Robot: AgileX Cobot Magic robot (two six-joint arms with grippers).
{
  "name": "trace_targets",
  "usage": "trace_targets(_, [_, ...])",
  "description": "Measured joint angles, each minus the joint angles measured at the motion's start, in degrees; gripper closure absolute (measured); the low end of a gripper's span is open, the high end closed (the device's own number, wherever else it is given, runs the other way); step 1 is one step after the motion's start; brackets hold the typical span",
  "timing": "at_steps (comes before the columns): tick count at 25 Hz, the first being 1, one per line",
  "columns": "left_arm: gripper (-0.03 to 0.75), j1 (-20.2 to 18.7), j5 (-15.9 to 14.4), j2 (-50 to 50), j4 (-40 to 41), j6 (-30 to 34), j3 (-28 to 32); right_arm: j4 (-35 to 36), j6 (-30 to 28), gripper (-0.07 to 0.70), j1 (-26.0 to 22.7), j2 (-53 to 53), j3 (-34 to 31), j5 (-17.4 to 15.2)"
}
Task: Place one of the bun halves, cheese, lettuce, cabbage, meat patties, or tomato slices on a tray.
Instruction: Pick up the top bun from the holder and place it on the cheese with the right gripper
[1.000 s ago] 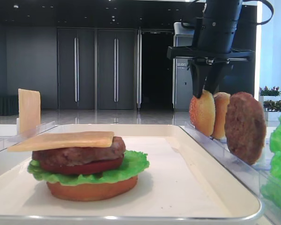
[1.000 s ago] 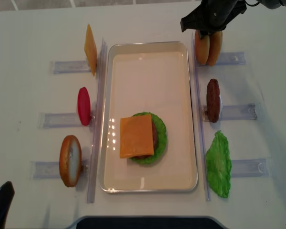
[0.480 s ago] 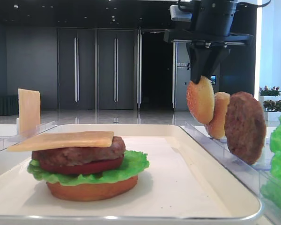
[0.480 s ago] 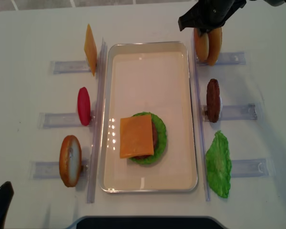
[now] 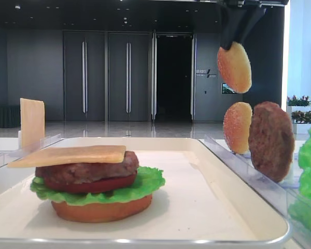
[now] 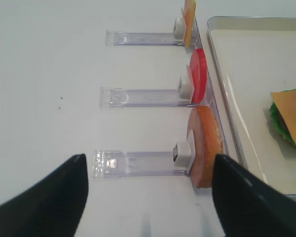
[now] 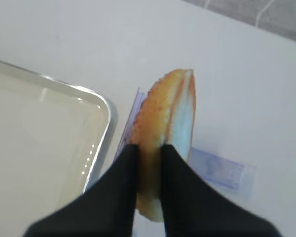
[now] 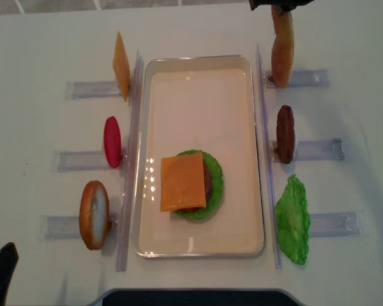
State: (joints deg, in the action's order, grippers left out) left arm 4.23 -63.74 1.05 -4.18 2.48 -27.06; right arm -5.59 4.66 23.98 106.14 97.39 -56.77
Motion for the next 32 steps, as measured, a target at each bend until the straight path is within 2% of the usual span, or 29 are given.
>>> trace_targets(6, [0.125, 0.00, 0.00, 0.00, 0.00, 0.00, 0.00, -0.83, -0.61, 0.507, -0.11, -0.76, 4.31, -2.20])
trace_targets(13, [0.125, 0.00, 0.00, 0.00, 0.00, 0.00, 0.00, -0.83, -1.66, 0.507, -0.11, -0.76, 4.53, -5.25])
trace_targets(22, [0.125, 0.00, 0.00, 0.00, 0.00, 0.00, 0.00, 2.92, -2.63, 0.507, -0.11, -2.24, 4.53, -6.81])
trace_targets(30, [0.125, 0.00, 0.00, 0.00, -0.04, 0.00, 0.00, 4.01, -2.96, 0.507, -0.11, -5.50, 4.59, -12.80])
trace_targets(32, [0.125, 0.00, 0.00, 0.00, -0.04, 0.00, 0.00, 4.69, -2.96, 0.507, -0.11, -6.61, 4.59, -13.36])
